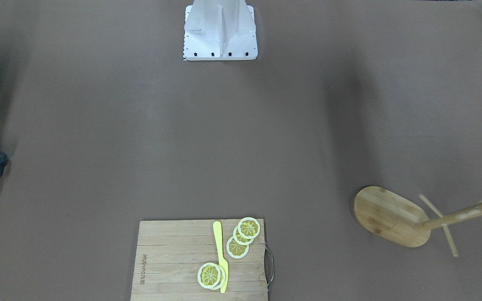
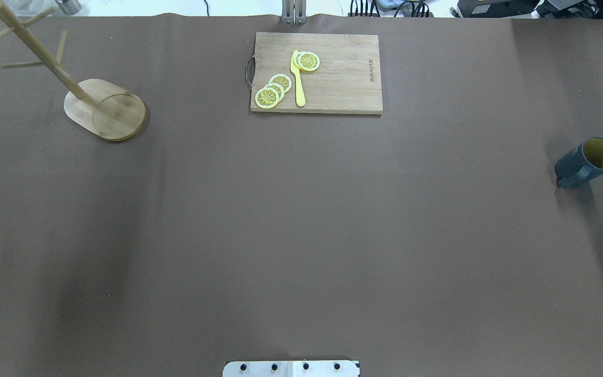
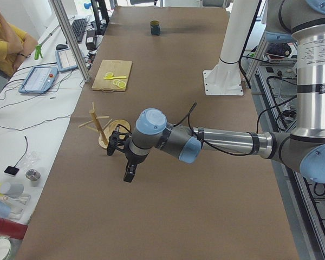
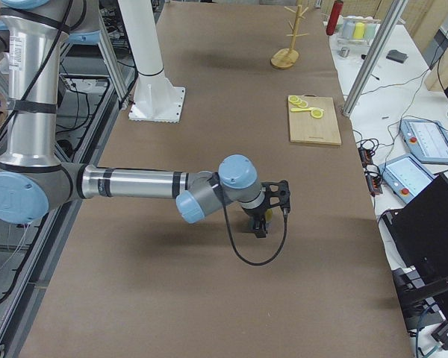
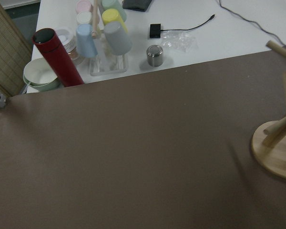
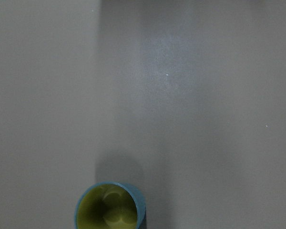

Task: Hang cup on storage rack
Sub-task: 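Reach the right gripper toward the blue mug near the table edge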

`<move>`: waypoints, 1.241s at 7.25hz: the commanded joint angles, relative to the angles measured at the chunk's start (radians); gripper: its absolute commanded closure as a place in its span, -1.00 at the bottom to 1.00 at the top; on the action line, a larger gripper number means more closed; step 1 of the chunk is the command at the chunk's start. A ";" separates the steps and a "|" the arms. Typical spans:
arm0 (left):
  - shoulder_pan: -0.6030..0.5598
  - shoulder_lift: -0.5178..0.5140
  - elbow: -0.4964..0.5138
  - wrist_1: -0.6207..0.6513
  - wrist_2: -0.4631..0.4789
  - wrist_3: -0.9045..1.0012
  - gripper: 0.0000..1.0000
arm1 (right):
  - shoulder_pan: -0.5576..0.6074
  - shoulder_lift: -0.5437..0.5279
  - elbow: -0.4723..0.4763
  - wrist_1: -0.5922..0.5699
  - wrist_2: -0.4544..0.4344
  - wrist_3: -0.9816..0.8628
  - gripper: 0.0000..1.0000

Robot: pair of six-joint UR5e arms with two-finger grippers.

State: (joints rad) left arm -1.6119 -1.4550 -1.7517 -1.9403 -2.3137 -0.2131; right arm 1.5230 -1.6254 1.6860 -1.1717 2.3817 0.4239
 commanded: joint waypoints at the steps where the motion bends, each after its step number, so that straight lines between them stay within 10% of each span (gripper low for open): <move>1: 0.001 0.034 -0.009 -0.009 -0.055 0.006 -0.97 | 0.022 0.118 0.017 -0.313 0.025 -0.026 -1.00; 9: 0.009 0.084 -0.005 -0.082 -0.144 0.000 -0.97 | -0.053 0.010 0.112 -0.264 0.198 -0.050 -1.00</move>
State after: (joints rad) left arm -1.6030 -1.3715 -1.7561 -2.0215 -2.4383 -0.2120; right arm 1.4956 -1.6220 1.8000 -1.4453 2.5582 0.3705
